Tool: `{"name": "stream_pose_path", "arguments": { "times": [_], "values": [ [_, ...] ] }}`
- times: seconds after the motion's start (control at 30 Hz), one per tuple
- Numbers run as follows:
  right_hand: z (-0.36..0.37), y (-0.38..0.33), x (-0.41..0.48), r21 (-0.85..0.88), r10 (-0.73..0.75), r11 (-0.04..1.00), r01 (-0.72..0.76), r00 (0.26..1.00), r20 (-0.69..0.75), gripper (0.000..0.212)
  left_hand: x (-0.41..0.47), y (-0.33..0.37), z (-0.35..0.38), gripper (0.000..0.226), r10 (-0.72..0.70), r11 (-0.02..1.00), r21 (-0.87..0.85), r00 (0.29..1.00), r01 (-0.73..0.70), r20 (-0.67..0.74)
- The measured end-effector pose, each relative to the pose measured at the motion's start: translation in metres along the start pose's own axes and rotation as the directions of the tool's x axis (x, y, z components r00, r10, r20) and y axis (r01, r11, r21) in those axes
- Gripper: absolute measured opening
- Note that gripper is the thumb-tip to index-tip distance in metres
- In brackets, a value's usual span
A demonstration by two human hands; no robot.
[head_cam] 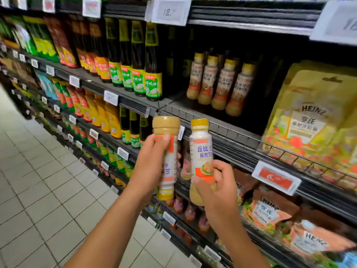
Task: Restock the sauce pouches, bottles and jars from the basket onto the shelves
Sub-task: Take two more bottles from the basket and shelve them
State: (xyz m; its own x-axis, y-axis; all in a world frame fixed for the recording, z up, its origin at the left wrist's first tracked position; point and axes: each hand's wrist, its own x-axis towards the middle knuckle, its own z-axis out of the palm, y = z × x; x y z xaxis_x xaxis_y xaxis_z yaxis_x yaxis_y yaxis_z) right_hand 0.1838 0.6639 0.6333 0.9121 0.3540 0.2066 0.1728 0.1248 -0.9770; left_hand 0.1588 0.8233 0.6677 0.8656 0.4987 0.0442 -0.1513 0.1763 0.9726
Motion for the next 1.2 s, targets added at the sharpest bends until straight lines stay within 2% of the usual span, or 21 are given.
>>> {"name": "stream_pose_path", "arguments": {
  "times": [0.23, 0.33, 0.53, 0.6, 0.77, 0.87, 1.03, 1.1, 1.2],
  "values": [
    [0.008, 0.000, 0.039, -0.061, -0.006, 0.998, -0.001, 0.993, -0.119, 0.035, 0.067, 0.014, 0.003, 0.033, 0.015, 0.994, 0.102, 0.987, -0.032, 0.163],
    [0.016, 0.001, 0.053, -0.053, -0.004, 0.999, -0.005, 0.986, -0.164, 0.037, 0.095, 0.022, -0.002, 0.034, 0.034, 0.995, 0.081, 0.968, -0.056, 0.250],
    [0.039, -0.004, 0.081, 0.014, -0.039, 0.999, 0.045, 0.954, -0.298, 0.039, 0.148, 0.048, -0.010, 0.062, 0.074, 0.993, 0.060, 0.943, -0.098, 0.324],
    [0.046, -0.008, 0.090, 0.050, -0.047, 0.996, 0.068, 0.941, -0.334, 0.035, 0.167, 0.055, -0.016, 0.064, 0.078, 0.995, 0.035, 0.935, -0.096, 0.345],
    [0.064, -0.010, 0.096, 0.167, 0.009, 0.984, 0.065, 0.912, -0.409, 0.029, 0.205, 0.062, -0.031, 0.036, -0.015, 0.994, -0.094, 0.917, 0.057, 0.398],
    [0.072, -0.008, 0.099, 0.164, 0.028, 0.985, 0.059, 0.876, -0.481, 0.029, 0.214, 0.063, -0.035, 0.047, -0.057, 0.962, -0.222, 0.910, 0.160, 0.410],
    [0.082, -0.014, 0.110, 0.094, 0.025, 0.995, 0.036, 0.816, -0.578, 0.044, 0.207, 0.057, -0.028, 0.044, -0.130, 0.873, -0.380, 0.897, 0.305, 0.422],
    [0.083, -0.020, 0.117, 0.163, 0.074, 0.986, 0.028, 0.806, -0.587, 0.052, 0.199, 0.054, -0.020, 0.047, -0.133, 0.840, -0.432, 0.896, 0.329, 0.424],
    [0.085, -0.030, 0.127, 0.289, 0.147, 0.956, 0.039, 0.791, -0.593, 0.060, 0.184, 0.050, -0.007, 0.063, -0.117, 0.798, -0.506, 0.908, 0.328, 0.403]
  ]
}}
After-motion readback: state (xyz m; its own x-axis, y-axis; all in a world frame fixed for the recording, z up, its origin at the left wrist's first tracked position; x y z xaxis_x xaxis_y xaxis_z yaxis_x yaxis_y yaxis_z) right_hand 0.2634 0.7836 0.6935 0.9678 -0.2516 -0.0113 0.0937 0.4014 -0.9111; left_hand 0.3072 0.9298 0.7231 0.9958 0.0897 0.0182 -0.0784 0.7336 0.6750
